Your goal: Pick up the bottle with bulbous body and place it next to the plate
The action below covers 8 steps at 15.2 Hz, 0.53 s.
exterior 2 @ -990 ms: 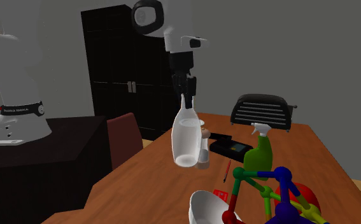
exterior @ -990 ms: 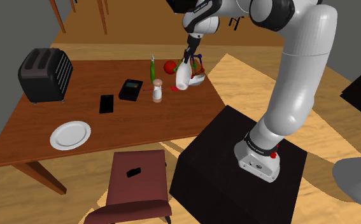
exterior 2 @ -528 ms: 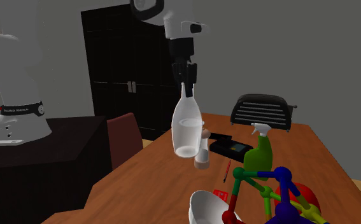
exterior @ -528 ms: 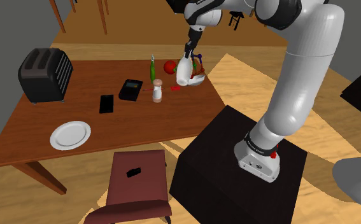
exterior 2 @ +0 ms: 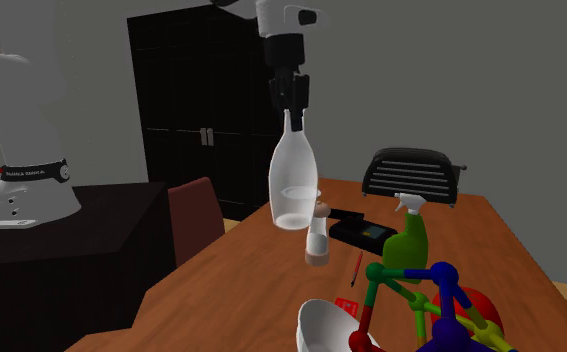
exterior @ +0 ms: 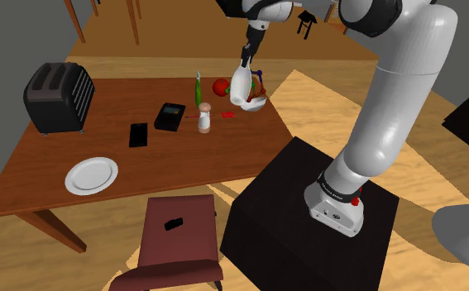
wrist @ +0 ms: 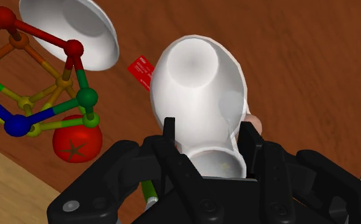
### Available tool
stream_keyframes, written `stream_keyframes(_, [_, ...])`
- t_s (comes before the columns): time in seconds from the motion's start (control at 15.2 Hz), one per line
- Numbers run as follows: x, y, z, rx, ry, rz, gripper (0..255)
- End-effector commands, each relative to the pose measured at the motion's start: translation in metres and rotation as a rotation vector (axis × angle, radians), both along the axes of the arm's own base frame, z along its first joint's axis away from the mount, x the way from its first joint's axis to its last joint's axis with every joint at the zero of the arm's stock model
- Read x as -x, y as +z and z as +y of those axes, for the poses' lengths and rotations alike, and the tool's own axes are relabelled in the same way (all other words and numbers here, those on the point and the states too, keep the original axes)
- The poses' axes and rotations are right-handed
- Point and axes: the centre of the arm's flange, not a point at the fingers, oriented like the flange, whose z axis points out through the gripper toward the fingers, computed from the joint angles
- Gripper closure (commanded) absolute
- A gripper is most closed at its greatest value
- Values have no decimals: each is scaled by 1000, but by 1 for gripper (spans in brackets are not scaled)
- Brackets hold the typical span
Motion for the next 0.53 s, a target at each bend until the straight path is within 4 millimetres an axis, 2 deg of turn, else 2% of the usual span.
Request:
stream_keyframes(0.0, [-1, 11, -1, 0, 0, 0, 255])
stream_keyframes(0.46, [-1, 48, -1, 0, 0, 0, 255])
